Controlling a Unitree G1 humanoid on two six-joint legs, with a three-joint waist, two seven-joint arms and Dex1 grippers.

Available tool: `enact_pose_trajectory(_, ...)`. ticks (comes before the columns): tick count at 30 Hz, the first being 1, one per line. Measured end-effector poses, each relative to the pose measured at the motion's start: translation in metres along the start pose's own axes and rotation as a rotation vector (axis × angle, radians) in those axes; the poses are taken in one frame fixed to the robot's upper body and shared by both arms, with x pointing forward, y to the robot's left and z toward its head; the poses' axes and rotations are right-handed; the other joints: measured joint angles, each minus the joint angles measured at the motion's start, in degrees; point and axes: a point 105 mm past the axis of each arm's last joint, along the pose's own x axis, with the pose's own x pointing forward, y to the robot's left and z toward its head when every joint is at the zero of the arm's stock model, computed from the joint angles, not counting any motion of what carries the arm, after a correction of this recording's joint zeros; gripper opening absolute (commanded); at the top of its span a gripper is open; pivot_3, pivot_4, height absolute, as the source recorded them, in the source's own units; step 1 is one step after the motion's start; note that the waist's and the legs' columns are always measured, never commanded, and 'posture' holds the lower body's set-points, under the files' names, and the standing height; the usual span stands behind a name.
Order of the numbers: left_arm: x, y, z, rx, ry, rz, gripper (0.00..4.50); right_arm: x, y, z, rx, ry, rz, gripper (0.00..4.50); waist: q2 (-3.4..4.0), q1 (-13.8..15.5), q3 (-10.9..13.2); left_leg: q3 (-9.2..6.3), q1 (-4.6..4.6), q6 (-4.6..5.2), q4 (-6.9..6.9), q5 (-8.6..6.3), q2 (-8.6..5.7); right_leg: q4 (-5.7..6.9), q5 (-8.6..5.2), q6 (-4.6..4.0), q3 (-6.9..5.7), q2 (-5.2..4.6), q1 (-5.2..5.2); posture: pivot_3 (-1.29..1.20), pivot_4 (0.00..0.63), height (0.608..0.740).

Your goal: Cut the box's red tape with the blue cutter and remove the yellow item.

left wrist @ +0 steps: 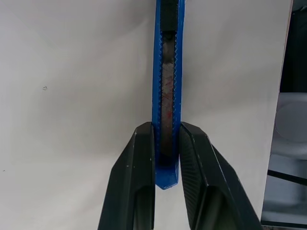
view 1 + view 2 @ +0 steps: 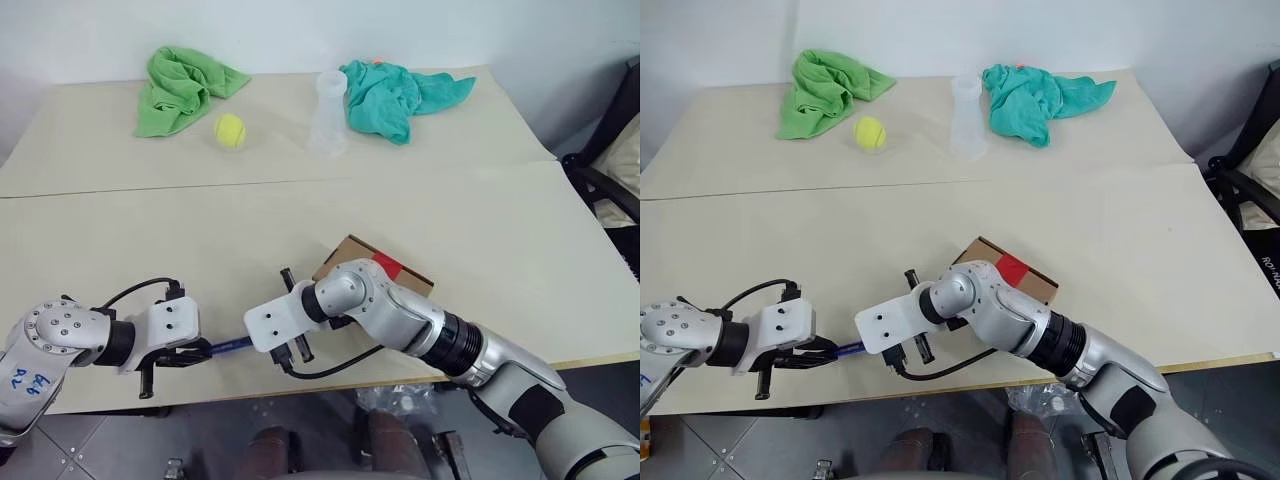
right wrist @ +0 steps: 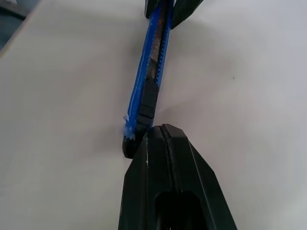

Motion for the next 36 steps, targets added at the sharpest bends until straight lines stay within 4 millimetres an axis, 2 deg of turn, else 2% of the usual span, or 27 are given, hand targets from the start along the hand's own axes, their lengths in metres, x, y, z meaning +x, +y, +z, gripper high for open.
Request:
enact_pose_trajectory(24, 0.002, 0.004, 0.0, 0.002, -0.008, 0.015, 0.41, -0.005, 0.003, 0.005, -0.053, 0.003, 0.017, 0.01, 0.0, 0.1, 0.0, 0.05, 0.08, -0.01, 0.17, 0.02, -0.01, 0.25, 0.0, 0.0, 0.12, -0.01, 0.01, 0.0, 0.15, 0.74)
enact_pose_trajectory(36, 0.004, 0.006, 0.0, -0.006, -0.013, 0.027, 0.41, 0.006, -0.004, 0.0, -0.073, 0.021, -0.014, 0.01, -0.01, 0.09, -0.01, 0.06, 0.15, -0.01, 0.5, 0.02, -0.03, 0.68, -0.02, -0.03, 0.34, -0.05, 0.0, 0.0, 0.15, 0.74)
